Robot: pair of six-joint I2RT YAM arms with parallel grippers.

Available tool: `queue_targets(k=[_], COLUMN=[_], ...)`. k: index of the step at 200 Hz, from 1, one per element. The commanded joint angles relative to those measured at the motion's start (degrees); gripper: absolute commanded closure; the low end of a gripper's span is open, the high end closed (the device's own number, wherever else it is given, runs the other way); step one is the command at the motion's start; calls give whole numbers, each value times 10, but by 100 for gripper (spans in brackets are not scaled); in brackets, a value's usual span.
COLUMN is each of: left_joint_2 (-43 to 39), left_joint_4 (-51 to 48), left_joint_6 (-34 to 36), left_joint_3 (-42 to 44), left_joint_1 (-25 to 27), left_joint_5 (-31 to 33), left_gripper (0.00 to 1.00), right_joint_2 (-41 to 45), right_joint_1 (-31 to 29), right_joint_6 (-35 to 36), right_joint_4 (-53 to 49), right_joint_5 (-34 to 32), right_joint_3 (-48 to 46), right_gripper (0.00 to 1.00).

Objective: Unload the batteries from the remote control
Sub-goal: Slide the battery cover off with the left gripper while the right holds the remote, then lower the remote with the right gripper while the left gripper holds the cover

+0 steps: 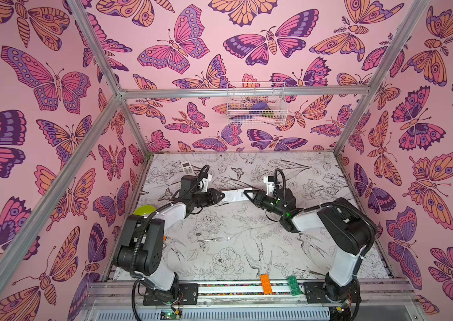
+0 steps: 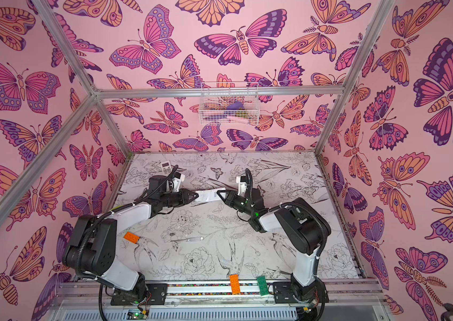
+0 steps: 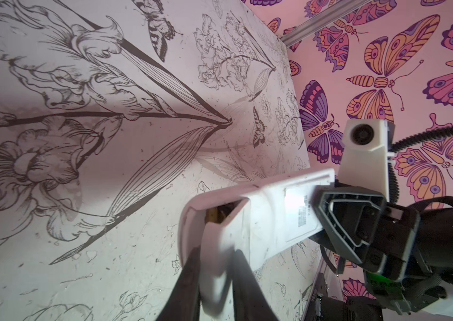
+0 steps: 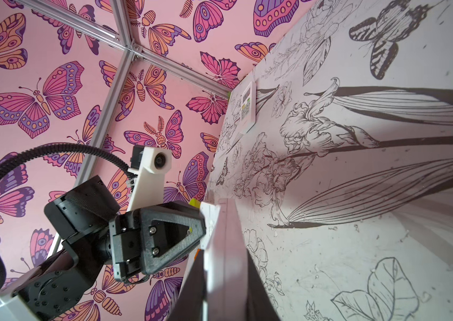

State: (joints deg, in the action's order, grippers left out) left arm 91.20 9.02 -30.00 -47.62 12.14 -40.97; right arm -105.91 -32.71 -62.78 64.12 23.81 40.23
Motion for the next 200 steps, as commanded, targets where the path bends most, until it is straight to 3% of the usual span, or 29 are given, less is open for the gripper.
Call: queue_targets(k=[1,77,107,162,200], left_joint_2=[-11,-27,-37,-62,-78], left_joint_4=[-6,-14,-15,-33,-79], left_joint_6=[24,19,36,51,126], left_joint_3=[1,-5,-3,-5,-13], left_joint_1=[5,-15,-22,-54,-62], left_joint_5=[-16,-28,-29,-42,-2], left_gripper=[78,90,100,100,100], right_joint_2=[18,32,27,31,43], right_joint_1=[0,17,29,64,74], right_joint_6=[2,10,11,19,49], right_joint_4=[39,35,39,43,5], right_joint_5=[19,13,18,30,43], right_joint_3=[6,-17,-23,-57,-71], right_gripper=[100,100,100,100,100])
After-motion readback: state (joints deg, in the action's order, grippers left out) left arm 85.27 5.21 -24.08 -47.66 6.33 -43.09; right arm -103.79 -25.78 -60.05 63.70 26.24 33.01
